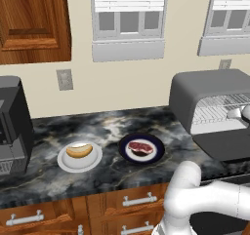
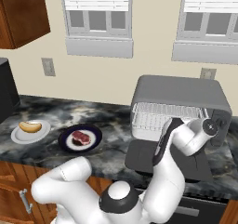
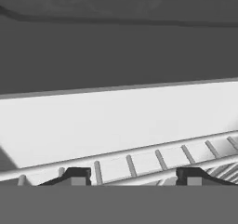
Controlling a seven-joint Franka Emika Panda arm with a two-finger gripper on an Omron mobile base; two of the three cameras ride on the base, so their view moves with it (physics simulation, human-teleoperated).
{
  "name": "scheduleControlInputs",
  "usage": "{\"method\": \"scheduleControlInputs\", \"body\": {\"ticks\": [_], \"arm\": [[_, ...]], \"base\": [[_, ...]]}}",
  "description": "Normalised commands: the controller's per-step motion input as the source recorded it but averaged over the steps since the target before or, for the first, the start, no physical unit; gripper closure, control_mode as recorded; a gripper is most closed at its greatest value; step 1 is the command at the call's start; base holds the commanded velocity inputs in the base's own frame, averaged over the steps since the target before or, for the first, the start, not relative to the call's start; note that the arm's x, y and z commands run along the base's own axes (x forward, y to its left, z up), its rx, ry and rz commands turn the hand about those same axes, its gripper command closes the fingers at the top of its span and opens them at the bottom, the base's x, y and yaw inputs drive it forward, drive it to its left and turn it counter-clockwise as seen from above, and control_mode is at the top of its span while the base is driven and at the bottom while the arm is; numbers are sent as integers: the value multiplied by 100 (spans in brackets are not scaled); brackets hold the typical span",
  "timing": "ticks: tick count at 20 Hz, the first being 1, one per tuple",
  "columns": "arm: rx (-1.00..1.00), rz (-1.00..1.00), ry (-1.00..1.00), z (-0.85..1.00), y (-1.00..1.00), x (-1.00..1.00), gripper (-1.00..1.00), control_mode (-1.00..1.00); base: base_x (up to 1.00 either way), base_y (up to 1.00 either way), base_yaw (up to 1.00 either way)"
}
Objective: Open the toaster oven door. Place the hotdog bun on the bottom rack in the toaster oven and place the steak on the top rack.
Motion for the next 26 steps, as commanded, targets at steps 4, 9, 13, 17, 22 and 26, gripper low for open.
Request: {"method": "scheduleControlInputs", "body": {"ticks": [4, 9, 13, 17, 22, 26], "arm": [[-4, 0, -17, -9, 0, 39, -100, -100], [-5, 0, -16, -21, 0, 46, -100, -100], [-4, 0, -15, -22, 2, 57, -100, -100], [-5, 0, -12, -19, 11, 65, -100, -100], [-4, 0, -7, -19, 10, 73, -100, -100], [-9, 0, -11, -33, 46, 80, -100, -100]], "base": [[0, 0, 0], [0, 0, 0], [0, 0, 0], [0, 0, 0], [0, 0, 0], [0, 0, 0]]}}
